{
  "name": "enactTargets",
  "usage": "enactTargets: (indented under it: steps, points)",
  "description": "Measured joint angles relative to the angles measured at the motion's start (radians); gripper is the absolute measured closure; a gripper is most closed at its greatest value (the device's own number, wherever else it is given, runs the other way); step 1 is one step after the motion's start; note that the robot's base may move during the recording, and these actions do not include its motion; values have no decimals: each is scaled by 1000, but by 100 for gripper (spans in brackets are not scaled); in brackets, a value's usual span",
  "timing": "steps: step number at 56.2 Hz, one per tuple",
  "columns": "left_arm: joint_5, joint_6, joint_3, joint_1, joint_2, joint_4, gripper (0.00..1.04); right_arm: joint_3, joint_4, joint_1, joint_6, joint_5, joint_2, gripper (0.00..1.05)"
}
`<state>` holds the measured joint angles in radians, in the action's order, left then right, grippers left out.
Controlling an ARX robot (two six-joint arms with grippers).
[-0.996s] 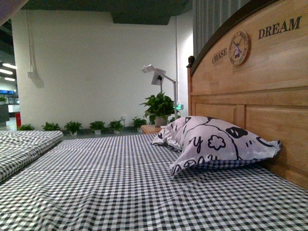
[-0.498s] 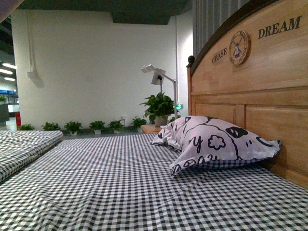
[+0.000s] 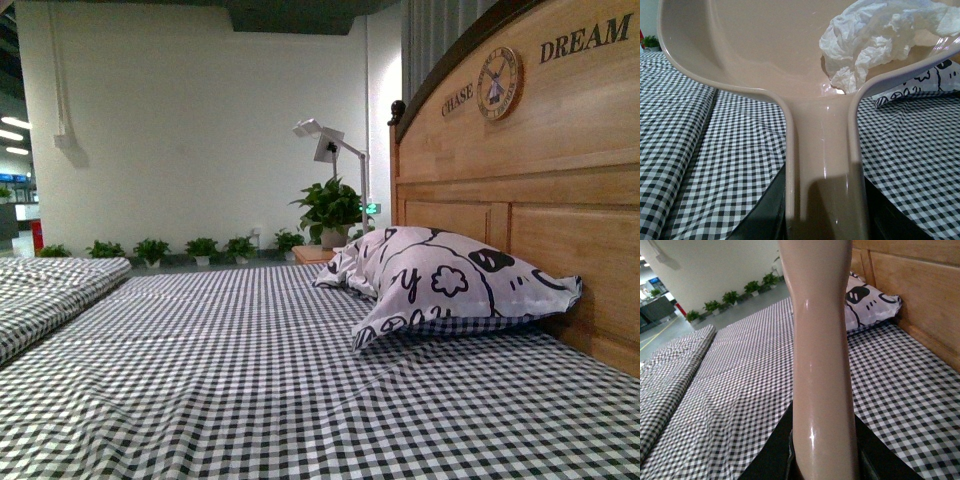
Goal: Clean up trash
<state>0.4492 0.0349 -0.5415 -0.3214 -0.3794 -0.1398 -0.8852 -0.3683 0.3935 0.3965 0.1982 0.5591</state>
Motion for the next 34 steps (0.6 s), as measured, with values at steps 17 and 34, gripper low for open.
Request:
enactTargets:
  steps: [17,34]
  points:
    - [0,0,0,0,0,0,79,0,0,0,0,0,0,85]
    - [0,0,0,0,0,0,79,0,0,0,0,0,0,85]
